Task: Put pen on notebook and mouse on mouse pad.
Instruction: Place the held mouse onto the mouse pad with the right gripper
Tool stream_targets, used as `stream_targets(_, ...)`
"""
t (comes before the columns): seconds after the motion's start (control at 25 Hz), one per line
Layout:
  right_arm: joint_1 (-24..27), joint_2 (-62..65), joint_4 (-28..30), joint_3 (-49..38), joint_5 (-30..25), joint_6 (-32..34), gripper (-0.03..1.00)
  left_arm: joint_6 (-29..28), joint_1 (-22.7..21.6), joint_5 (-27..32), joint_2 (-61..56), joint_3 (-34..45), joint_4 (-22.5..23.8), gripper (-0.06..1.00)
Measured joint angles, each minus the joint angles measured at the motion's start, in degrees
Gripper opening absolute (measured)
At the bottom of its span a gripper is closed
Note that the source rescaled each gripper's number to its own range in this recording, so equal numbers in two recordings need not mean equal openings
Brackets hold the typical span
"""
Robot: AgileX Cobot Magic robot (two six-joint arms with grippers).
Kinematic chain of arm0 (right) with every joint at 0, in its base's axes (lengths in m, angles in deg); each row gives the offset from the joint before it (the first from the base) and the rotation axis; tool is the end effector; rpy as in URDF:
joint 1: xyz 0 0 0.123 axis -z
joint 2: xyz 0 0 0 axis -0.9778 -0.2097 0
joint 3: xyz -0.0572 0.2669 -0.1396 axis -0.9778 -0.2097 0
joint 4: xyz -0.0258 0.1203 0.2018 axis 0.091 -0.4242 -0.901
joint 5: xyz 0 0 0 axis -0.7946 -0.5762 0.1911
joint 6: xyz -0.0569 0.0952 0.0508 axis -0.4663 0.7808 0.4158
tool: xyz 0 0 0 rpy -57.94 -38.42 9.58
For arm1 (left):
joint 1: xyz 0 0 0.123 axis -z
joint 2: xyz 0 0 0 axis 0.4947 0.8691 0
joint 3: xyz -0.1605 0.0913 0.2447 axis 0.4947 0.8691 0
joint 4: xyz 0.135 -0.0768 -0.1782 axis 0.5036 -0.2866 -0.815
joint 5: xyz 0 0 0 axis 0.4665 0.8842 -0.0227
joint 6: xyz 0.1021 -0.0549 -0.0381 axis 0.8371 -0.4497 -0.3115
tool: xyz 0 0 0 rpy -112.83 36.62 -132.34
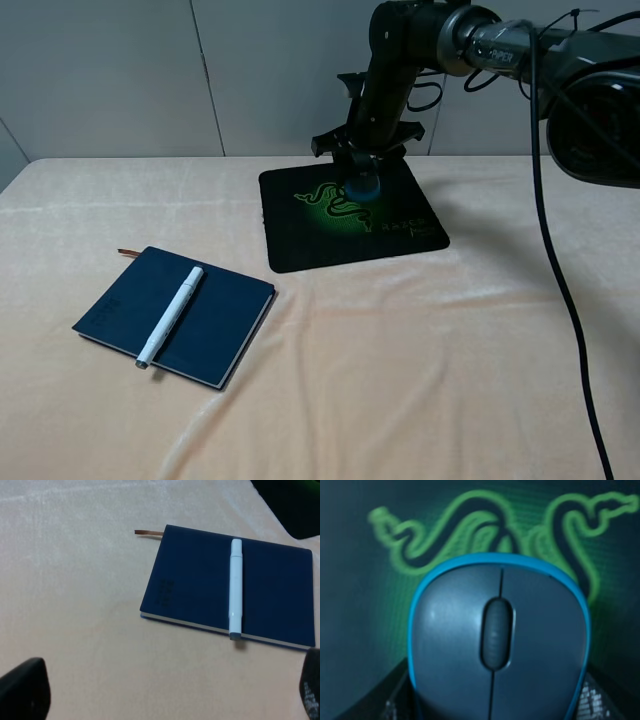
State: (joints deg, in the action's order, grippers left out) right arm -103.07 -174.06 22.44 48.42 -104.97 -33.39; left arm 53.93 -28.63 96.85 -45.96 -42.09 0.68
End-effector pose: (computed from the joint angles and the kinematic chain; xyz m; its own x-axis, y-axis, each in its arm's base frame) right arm 0.4746 0.2308 0.1558 -0.8889 -0.3595 -0.2841 -0.3932 0.9168 0.0701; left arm -0.0122 -0.0027 0.2542 -0.4496 0.0674 -0.8907 0.0659 0.9969 0.0422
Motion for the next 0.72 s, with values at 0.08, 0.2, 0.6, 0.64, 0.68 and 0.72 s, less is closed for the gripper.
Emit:
stream_targets(0.08, 0.9, -1.3, 0.0, 0.1, 0.8, 0.0, 0.02, 0.0, 0.0, 0.0, 0.0, 0.0, 0.0, 1.00)
stream_targets(0.2, 1.5, -2.8, -0.1, 0.1, 0.9, 0.0, 0.02, 0.0, 0.0, 0.0, 0.0, 0.0, 0.0, 1.00)
stream_targets(0.6, 1.6, -3.8, -0.4, 0.2, 2.1, 0.0, 0.02, 0.0, 0.0, 0.0, 0.0, 0.0, 0.0, 1.00)
stream_targets(0.64, 1.6, -3.8, -0.4, 0.2, 2.1, 0.0, 0.02, 0.0, 0.0, 0.0, 0.0, 0.0, 0.0, 1.00)
stream_targets(0.68, 1.6, -3.8, -0.4, 0.2, 2.1, 0.0, 0.02, 0.0, 0.0, 0.0, 0.0, 0.0, 0.0, 1.00)
stream_targets(0.72, 1.6, -3.8, -0.4, 0.2, 2.1, 0.0, 0.02, 0.0, 0.0, 0.0, 0.0, 0.0, 0.0, 1.00)
